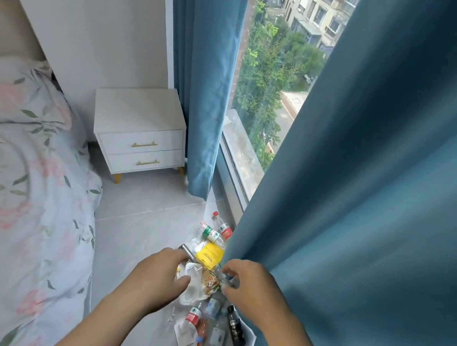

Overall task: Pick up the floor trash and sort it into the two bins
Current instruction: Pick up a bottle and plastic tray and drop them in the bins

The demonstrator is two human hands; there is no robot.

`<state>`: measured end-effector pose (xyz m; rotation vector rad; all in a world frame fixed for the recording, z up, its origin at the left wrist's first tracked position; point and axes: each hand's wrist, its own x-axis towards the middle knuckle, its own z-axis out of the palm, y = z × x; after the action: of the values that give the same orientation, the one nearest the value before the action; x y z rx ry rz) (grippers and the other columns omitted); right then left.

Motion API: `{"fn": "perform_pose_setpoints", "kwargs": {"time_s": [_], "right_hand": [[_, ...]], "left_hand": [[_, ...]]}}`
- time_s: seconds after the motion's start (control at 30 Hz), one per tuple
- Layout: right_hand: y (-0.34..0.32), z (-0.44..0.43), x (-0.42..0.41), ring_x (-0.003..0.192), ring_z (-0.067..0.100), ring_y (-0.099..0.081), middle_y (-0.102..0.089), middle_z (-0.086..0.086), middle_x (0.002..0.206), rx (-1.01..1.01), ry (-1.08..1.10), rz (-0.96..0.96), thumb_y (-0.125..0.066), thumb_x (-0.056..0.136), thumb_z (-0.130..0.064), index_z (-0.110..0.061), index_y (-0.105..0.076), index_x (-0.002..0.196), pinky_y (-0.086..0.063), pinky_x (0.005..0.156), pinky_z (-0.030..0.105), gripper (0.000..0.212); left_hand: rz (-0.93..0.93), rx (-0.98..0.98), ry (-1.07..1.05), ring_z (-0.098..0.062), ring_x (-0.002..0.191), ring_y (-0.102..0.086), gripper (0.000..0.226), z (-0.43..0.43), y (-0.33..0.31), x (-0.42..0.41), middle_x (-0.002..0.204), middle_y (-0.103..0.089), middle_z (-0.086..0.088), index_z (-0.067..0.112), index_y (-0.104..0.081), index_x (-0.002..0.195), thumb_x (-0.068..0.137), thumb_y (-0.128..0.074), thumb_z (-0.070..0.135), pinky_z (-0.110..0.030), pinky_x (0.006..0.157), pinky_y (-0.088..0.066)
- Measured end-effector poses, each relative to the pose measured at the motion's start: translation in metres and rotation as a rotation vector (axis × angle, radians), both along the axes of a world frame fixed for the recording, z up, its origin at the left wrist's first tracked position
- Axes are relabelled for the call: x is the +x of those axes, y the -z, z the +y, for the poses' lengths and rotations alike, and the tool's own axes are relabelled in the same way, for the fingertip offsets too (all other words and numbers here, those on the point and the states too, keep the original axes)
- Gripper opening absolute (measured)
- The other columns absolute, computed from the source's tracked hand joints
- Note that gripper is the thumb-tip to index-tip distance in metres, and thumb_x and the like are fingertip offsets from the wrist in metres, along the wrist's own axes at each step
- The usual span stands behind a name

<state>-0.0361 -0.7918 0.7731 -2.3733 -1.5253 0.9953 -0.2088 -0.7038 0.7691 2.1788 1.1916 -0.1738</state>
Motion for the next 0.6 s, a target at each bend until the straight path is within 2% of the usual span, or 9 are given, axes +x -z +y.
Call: {"fn": "perform_pose_setpoints", "kwargs": {"time_s": [0.17, 0.37, 0.6], "right_hand": [[0.059, 0.025, -0.003, 0.108, 0.016, -0.059, -0.062, -0.004, 0.121, -0.048, -0.015, 0.018, -0.059, 0.088, -0.019, -0.026, -0.059, 0.124, -0.047, 0.090, 0.025, 0.037], [0.186, 0.051, -0.007, 0.112, 0.016, -0.058, -0.062, -0.006, 0.124, -0.118, 0.015, 0.053, -0.057, 0.088, -0.016, -0.024, -0.059, 0.124, -0.050, 0.091, 0.029, 0.037], [0.357, 0.088, 0.005, 0.103, 0.020, -0.059, -0.065, -0.002, 0.112, -0.189, -0.007, 0.033, -0.057, 0.088, -0.017, -0.019, -0.062, 0.114, -0.044, 0.076, 0.026, 0.027]], "left_hand": [[0.082, -0.069, -0.017, -0.015, 0.118, -0.053, 0.037, 0.025, 0.061, -0.002, 0.131, -0.053, 0.002, 0.023, -0.049, 0.129, 0.093, -0.047, 0.033, -0.027, 0.096, -0.043], [0.165, -0.140, -0.064, -0.021, 0.112, -0.056, 0.031, 0.051, 0.185, -0.006, 0.124, -0.056, -0.003, 0.018, -0.052, 0.122, 0.094, -0.044, 0.031, -0.032, 0.092, -0.045], [0.222, -0.187, -0.061, -0.022, 0.111, -0.055, 0.034, 0.078, 0.369, -0.006, 0.124, -0.055, -0.004, 0.017, -0.051, 0.124, 0.094, -0.043, 0.030, -0.034, 0.093, -0.046]]}}
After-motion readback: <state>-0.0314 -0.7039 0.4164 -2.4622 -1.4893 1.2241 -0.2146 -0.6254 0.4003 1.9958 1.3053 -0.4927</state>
